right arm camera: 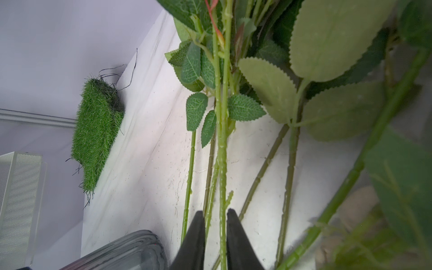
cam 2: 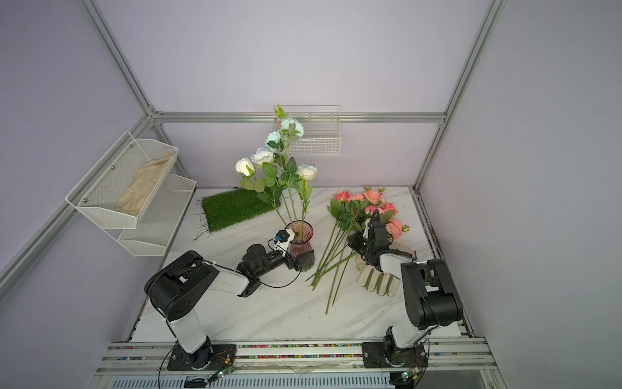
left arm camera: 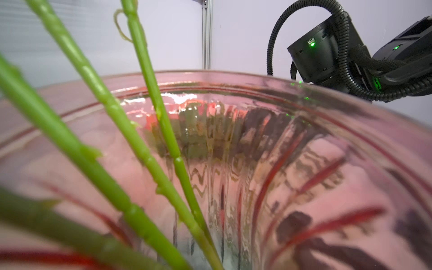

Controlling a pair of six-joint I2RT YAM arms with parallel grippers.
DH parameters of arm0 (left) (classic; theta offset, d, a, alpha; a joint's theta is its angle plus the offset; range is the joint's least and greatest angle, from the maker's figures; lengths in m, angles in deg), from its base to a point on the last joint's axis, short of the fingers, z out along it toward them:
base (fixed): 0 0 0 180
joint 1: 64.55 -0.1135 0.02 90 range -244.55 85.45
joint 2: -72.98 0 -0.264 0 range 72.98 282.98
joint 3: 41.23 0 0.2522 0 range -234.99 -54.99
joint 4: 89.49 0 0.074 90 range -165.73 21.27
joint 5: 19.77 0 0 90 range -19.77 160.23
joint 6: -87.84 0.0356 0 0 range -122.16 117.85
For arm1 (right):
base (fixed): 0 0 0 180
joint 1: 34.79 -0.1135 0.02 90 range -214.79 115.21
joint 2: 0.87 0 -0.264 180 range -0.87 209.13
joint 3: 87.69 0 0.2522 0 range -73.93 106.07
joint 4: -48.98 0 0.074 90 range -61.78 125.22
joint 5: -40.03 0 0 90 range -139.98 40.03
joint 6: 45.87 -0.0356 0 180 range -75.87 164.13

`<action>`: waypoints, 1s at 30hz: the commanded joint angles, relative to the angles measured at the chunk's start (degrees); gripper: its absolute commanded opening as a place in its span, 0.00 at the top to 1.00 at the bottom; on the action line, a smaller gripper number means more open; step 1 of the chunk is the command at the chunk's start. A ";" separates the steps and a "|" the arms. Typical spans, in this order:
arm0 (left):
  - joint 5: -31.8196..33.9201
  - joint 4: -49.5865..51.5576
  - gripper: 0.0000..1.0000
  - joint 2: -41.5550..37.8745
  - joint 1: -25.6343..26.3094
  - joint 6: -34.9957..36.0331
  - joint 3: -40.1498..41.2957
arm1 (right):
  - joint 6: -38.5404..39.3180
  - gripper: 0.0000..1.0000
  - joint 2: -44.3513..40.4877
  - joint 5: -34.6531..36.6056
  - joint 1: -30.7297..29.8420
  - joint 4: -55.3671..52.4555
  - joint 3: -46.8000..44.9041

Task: Pick out pink flowers from the vase
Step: Place the vase at the center of the board.

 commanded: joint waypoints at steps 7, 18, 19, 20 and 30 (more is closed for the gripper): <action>-0.06 11.03 0.00 -3.76 0.13 1.40 0.85 | 1.57 0.80 -2.25 -1.04 -0.01 0.80 -0.68; 0.20 17.65 0.00 -12.70 0.24 4.33 0.17 | 5.12 0.81 -6.44 0.79 -0.04 0.22 -0.64; 0.04 18.07 0.00 -13.29 0.22 4.42 0.01 | 5.60 0.81 -6.45 0.86 -0.06 -0.35 -0.30; 0.03 18.51 0.00 -13.85 0.26 4.36 -0.14 | 5.88 0.81 -6.42 1.12 0.00 -0.70 -0.06; 4.58 31.23 0.00 -28.05 0.23 3.08 4.10 | 10.91 0.79 -11.99 12.68 -0.07 -2.82 0.03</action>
